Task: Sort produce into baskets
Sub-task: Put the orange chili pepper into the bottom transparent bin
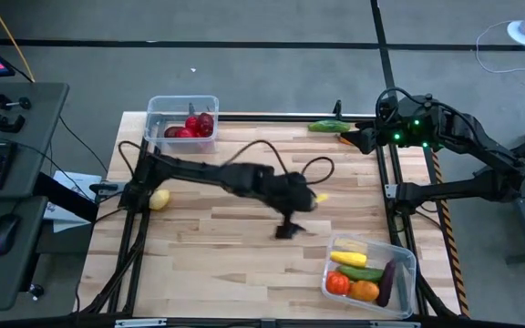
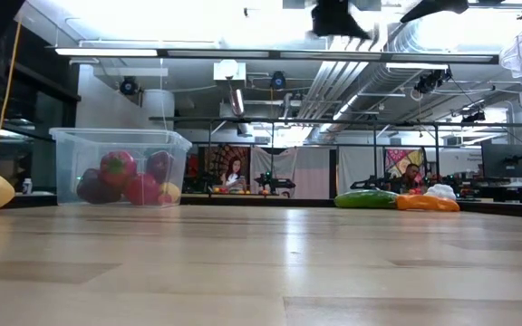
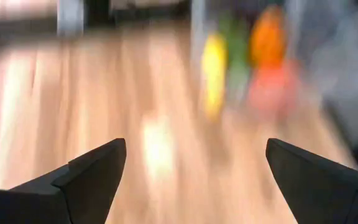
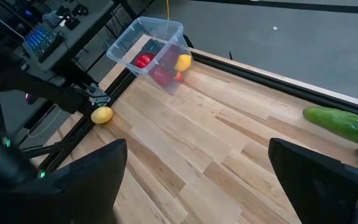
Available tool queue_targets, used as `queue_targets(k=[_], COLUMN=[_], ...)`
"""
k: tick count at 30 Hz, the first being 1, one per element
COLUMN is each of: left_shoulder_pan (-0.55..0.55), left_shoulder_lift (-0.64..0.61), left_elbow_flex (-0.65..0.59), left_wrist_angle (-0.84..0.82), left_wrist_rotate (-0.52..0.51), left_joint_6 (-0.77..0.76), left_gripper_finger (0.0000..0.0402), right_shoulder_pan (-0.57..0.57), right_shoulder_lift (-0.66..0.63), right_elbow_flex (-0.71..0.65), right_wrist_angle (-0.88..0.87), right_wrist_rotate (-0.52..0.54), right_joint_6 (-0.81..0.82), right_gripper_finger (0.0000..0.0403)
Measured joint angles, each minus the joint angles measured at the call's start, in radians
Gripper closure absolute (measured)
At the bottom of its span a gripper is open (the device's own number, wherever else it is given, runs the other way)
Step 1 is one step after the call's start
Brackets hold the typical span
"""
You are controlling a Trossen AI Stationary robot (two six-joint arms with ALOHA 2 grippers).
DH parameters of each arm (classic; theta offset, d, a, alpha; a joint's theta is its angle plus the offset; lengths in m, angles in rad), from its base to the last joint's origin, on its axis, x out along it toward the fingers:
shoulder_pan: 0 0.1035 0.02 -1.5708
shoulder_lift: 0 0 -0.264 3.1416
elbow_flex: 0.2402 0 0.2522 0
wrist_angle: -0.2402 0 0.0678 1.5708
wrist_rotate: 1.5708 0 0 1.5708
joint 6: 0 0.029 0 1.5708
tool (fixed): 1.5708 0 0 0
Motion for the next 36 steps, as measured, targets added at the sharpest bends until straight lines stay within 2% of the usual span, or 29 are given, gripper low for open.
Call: queue_targets(k=[2, 5, 7, 13, 15, 18, 24, 29, 36], left_shoulder_pan=[0.017, 0.038, 0.043, 0.027, 0.020, 0.019, 0.040, 0.060, 0.065], left_shoulder_lift=[-0.027, -0.095, -0.162, -0.420, -0.484, -0.575, -0.679, -0.699, -0.699], left_elbow_flex=[-0.008, -0.137, -0.289, -0.810, -0.949, -1.090, -1.193, -1.196, -1.196], left_wrist_angle=[-0.175, -0.191, -0.081, 0.428, 0.539, 0.649, 0.668, 0.679, 0.696], left_wrist_rotate=[-0.049, -0.095, -0.096, -0.088, -0.091, -0.096, -0.101, -0.108, -0.096], left_joint_6=[0.006, -0.035, -0.077, -0.310, -0.407, -0.513, -0.554, -0.554, -0.535], left_gripper_finger=[0.0027, 0.0027, 0.0027, 0.0027, 0.0027, 0.0027, 0.0027, 0.0027, 0.0027], right_shoulder_pan=[0.000, 0.000, 0.000, 0.000, 0.000, 0.000, -0.002, -0.002, -0.002], right_shoulder_lift=[0.000, 0.002, 0.006, 0.049, 0.073, 0.116, 0.225, 0.301, 0.319], right_elbow_flex=[0.000, 0.000, 0.000, 0.000, 0.000, 0.000, 0.000, 0.000, 0.000], right_wrist_angle=[-0.001, -0.011, -0.024, -0.113, -0.141, -0.171, -0.185, -0.187, -0.188], right_wrist_rotate=[0.001, 0.037, 0.062, 0.088, 0.087, 0.084, 0.082, 0.070, 0.060], right_joint_6=[0.005, 0.038, 0.062, 0.114, 0.116, 0.116, 0.114, 0.059, 0.028], right_gripper_finger=[0.0020, 0.0020, 0.0020, 0.0020, 0.0020, 0.0020, 0.0020, 0.0020, 0.0020])
